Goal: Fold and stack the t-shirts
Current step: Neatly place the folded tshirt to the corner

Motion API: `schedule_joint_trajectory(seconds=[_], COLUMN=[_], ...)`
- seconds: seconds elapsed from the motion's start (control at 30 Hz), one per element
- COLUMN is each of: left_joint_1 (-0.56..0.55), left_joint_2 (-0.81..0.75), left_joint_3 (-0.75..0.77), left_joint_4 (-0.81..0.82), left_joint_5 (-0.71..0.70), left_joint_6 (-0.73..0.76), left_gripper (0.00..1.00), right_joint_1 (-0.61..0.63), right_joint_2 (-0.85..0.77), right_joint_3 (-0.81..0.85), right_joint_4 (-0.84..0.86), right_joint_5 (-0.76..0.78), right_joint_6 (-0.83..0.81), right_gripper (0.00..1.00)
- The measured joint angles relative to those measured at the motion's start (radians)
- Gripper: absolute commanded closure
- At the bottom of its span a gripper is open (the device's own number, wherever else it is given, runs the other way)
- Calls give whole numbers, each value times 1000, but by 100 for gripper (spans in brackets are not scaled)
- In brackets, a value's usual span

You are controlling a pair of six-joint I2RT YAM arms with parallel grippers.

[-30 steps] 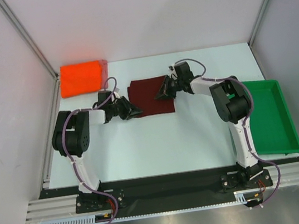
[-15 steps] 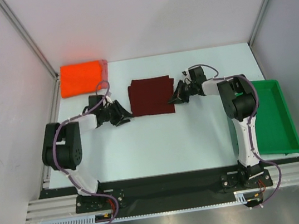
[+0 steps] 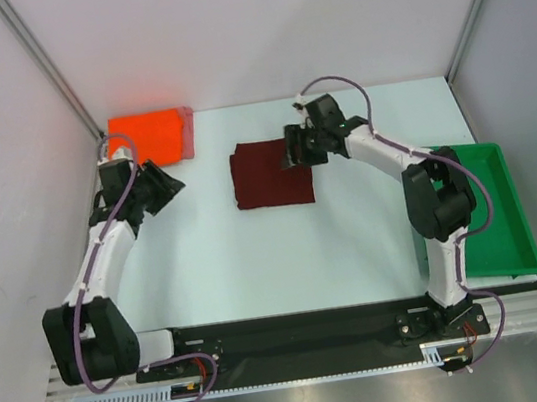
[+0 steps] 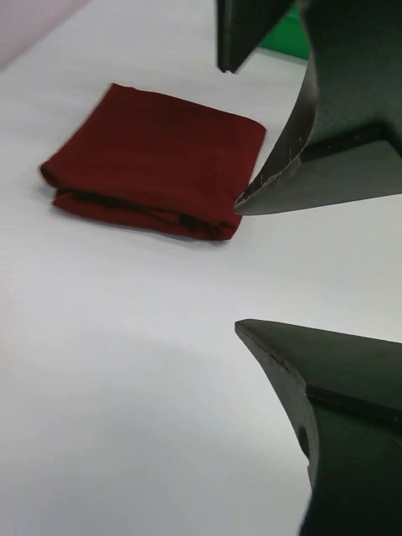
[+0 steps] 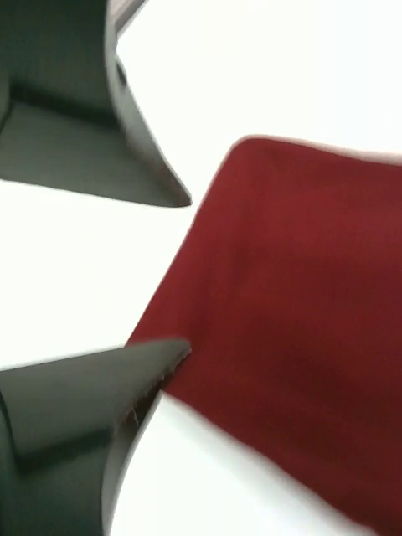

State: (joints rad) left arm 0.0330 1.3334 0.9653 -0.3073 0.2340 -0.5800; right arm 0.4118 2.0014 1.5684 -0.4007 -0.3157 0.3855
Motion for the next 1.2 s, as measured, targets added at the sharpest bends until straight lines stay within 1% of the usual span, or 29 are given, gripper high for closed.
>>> schedule_joint_trajectory(seconds=[0.03,0.13,0.23,0.33,0.43,0.5,0.63,0.8,0.97,1.07,1.17,1.2], left_joint_1=[14,47,71,83,89,95,126,195,232,240,245,246], left_joint_2=[-26,-89,-135,-164,-197,-225,-285,-317,-317,-314,-307,-303], left_joint_3=[0,-2,-23,-72,-145,-189,-242,-278,-296,-298,-298,-298], left_joint_4=[-17,-64,-117,-159,-181,-188,-194,-187,-180,-179,-173,-173], left_joint_5=[-18,-60,-83,-84,-72,-63,-45,-20,7,16,25,29], left_joint_6=[-6,-30,-55,-75,-87,-93,-92,-90,-89,-83,-81,-80], left_gripper=[39,34,33,33,34,34,34,34,34,34,34,35], right_joint_1=[35,148,273,397,488,526,543,545,557,560,559,557], right_joint_2=[-14,-56,-66,-57,-32,-5,57,99,134,172,222,235], right_joint_3=[20,35,32,10,-23,-50,-81,-108,-103,-59,5,25], right_joint_4=[1,10,29,58,110,136,153,213,292,318,335,336], right_joint_5=[34,138,255,376,459,499,554,620,662,670,670,669], right_joint_6=[-35,-164,-325,-518,-685,-790,-931,-1033,-1078,-1079,-1078,-1077], right_gripper=[23,16,14,13,13,13,13,14,15,16,20,24])
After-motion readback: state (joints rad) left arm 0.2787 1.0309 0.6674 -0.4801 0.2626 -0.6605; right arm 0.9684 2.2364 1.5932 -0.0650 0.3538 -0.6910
